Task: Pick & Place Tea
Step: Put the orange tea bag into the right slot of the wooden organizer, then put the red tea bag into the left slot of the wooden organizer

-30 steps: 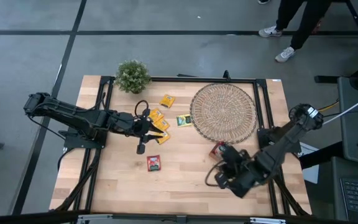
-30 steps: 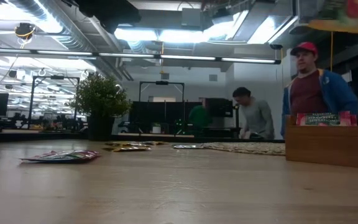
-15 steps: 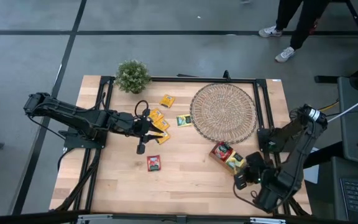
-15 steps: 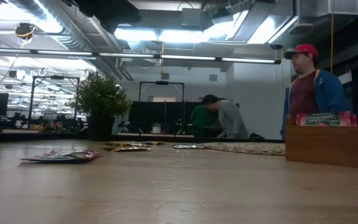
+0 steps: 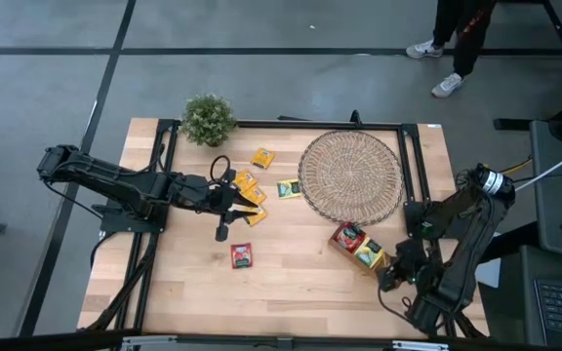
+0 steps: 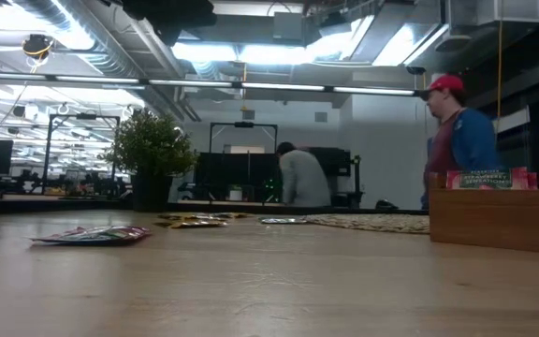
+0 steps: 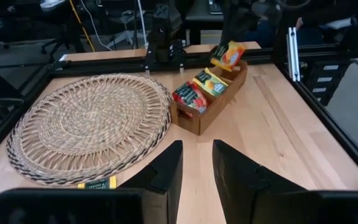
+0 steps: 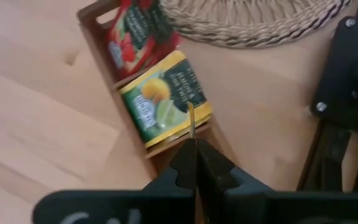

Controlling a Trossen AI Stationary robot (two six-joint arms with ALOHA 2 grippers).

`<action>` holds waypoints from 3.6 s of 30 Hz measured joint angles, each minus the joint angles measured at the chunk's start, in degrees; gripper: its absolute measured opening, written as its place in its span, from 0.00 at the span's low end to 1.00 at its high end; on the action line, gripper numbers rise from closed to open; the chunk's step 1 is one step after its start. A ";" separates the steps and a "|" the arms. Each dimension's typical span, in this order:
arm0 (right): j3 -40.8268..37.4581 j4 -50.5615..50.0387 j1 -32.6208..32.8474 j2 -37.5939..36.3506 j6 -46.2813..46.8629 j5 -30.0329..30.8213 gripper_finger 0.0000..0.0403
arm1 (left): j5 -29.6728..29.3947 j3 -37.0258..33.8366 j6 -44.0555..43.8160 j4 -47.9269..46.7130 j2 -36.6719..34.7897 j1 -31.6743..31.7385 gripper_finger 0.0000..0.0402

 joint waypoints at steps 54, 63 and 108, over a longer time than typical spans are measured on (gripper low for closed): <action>5.07 59.72 -33.39 5.20 -75.67 10.33 0.33 | 9.15 -0.02 -6.70 -25.29 0.02 -5.85 0.17; 5.01 70.36 -37.36 13.35 -80.34 3.28 0.15 | 1.42 -4.94 -9.25 -22.29 3.47 -11.51 0.12; 5.05 82.74 -46.50 28.16 -74.04 -21.48 0.42 | -5.50 -10.69 -21.61 2.52 29.70 -13.07 0.01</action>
